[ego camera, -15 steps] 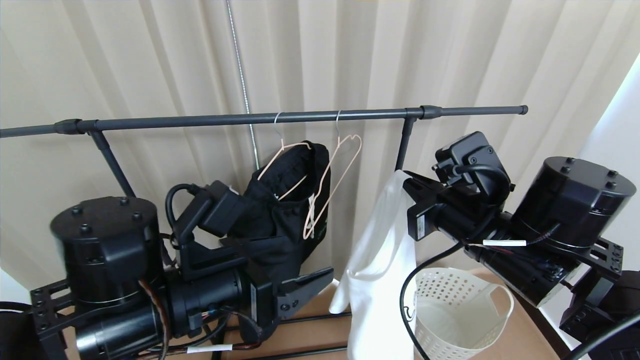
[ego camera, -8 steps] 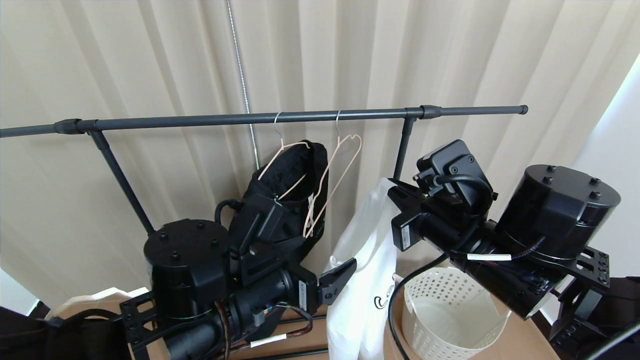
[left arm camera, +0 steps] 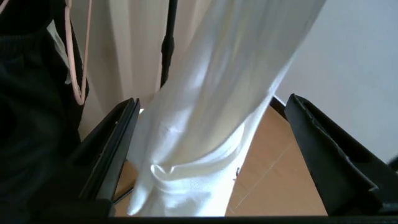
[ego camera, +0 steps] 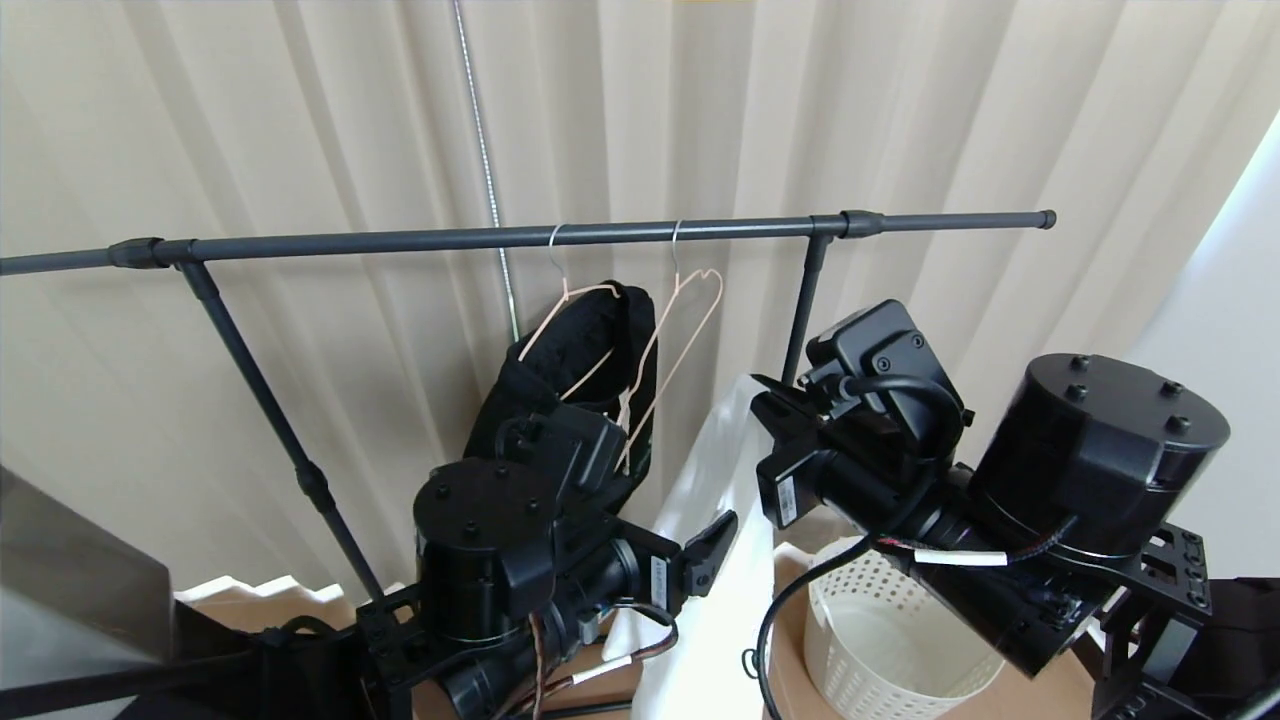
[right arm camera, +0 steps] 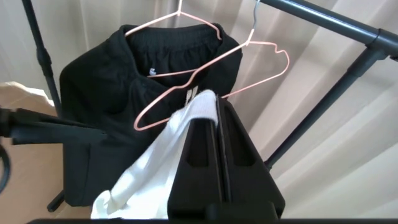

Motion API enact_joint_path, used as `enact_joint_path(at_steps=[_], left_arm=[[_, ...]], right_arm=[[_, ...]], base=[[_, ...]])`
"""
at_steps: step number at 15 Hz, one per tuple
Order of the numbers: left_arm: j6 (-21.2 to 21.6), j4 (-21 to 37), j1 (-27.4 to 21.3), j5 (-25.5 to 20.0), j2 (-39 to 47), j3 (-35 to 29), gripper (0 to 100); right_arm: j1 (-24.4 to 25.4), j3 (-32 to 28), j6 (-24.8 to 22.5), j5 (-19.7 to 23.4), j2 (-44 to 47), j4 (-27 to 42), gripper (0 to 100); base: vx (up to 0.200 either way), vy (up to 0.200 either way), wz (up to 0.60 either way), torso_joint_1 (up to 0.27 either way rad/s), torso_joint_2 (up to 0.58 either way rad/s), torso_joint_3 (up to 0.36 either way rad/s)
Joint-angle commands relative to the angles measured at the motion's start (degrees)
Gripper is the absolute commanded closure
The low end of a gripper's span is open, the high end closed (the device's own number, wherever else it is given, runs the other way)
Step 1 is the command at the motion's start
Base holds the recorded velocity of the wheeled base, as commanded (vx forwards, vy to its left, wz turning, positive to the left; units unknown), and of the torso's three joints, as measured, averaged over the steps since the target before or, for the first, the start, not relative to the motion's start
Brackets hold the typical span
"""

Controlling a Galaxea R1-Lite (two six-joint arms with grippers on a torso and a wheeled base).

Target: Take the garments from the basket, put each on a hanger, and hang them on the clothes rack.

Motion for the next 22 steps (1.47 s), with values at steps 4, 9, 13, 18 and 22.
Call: enact_joint_path(at_steps=[4,9,13,18,22], left_arm=[[-2.98,0.0,-0.28,5.48,4.7,-4.55,0],[-2.98,0.0,0.33,6.01,8.74,-5.78,0],[-2.89,0.0,2.62,6.01,11.38,-6.4,0],[-2.72,0.09,3.67,7.07,13.14,-7.1,0],[-2.1,0.0,4.11,8.03,12.96,-7.01,0]], right_arm=[[2.02,0.95,-0.03,-0.08,-0.53,-0.31,100],[3.34,1.04,-0.12,-1.48,-3.7,-0.22,100],[3.25,1.04,-0.3,-1.57,-6.25,-0.04,100],[1.76,1.04,-0.47,-1.66,-8.18,0.22,100],[-1.84,0.77,-0.47,-1.57,-8.27,0.13,100]], base=[[0.0,0.0,0.0,0.0,0.0,0.0],[0.0,0.0,0.0,0.0,0.0,0.0],[0.0,0.0,0.0,0.0,0.0,0.0],[0.0,0.0,0.0,0.0,0.0,0.0],[0.0,0.0,0.0,0.0,0.0,0.0]])
